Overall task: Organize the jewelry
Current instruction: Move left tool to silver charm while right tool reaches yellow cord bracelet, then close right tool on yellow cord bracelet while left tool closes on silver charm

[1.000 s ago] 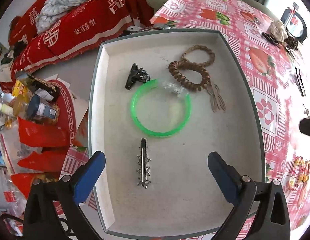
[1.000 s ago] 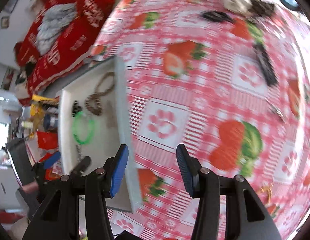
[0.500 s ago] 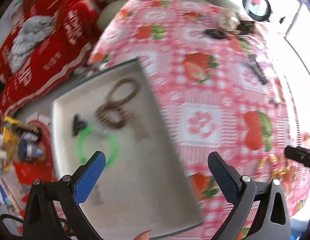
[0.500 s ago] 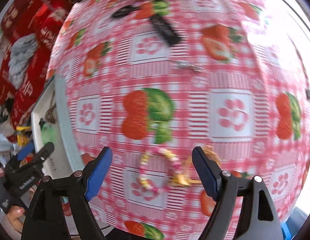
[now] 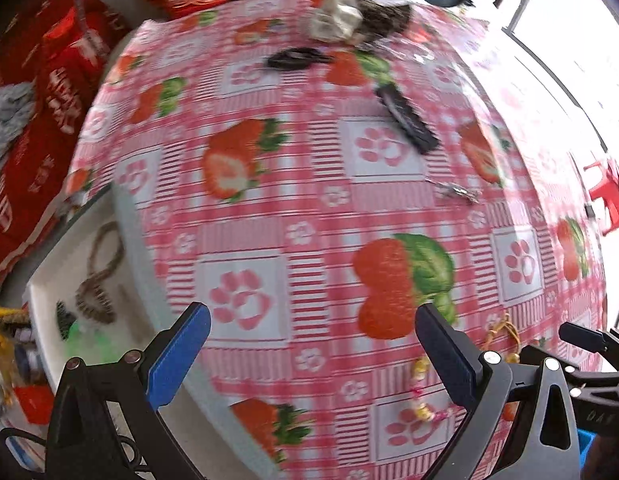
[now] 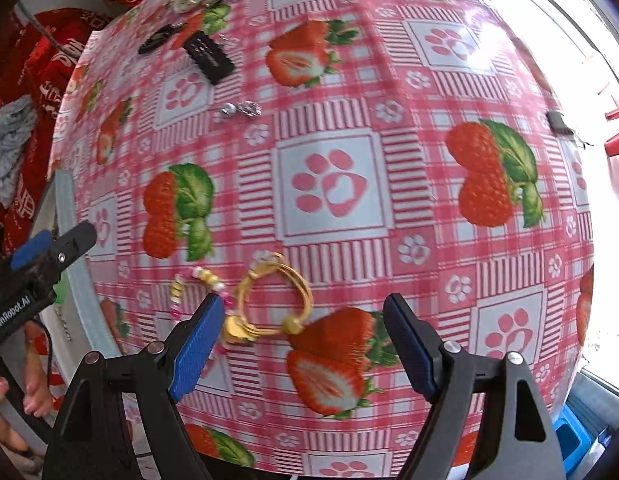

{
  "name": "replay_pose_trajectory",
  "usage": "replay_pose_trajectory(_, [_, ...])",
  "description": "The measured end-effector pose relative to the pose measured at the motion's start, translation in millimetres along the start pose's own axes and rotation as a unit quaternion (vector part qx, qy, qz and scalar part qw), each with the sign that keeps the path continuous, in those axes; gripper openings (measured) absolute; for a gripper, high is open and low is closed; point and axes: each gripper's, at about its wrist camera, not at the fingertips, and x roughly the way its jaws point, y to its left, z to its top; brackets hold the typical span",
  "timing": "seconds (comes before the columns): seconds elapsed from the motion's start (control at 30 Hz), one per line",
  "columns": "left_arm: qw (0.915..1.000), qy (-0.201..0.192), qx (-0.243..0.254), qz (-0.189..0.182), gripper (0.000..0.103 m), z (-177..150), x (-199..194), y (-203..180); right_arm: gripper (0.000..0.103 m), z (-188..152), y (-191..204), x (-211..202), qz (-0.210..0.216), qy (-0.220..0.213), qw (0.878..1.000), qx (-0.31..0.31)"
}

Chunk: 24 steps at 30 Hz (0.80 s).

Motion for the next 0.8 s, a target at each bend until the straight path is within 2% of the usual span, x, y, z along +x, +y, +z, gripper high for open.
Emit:
replay_pose_trajectory(0.1, [0.9997, 0.002, 0.016, -0.015, 0.103, 8, 5, -14, 0.084, -3, -3, 3, -0.012, -0.001, 1.000, -0.008])
replay_pose_trajectory(0.23, [0.9992, 0.006, 0.011, -0.039, 0.103, 24, 13, -26, 0.084, -6, 0, 9, -0.025, -0.004, 0.999, -0.023])
replay_pose_trajectory(0.4, [0.9986, 0.005, 0.020, -0.049, 0.103, 38, 24, -42, 0.084, -12, 6, 13, -0.026, -0.004, 0.999, -0.037])
replay_pose_trajectory(0.47, [0.9983, 0.003, 0.024, -0.053, 0.103, 43, 27, -49, 0.080, -15, 7, 15, -0.022, -0.003, 0.999, -0.035])
replay_pose_trajectory(0.53, [0.9981, 0.001, 0.024, -0.056, 0.103, 47, 30, -55, 0.072, -19, 7, 18, -0.027, 0.000, 0.999, -0.031])
replay_pose_trajectory(0.63, [0.9979, -0.001, 0.026, -0.059, 0.103, 53, 34, -64, 0.068, -23, 9, 23, -0.040, -0.004, 0.999, -0.025])
replay_pose_trajectory(0.7, [0.9980, -0.003, 0.029, -0.057, 0.095, 57, 37, -69, 0.068, -26, 13, 24, -0.054, -0.008, 0.998, -0.035])
replay_pose_trajectory(0.8, [0.9978, 0.001, 0.034, -0.057, 0.095, 62, 44, -79, 0.056, -34, 24, 26, -0.093, -0.017, 0.994, -0.063])
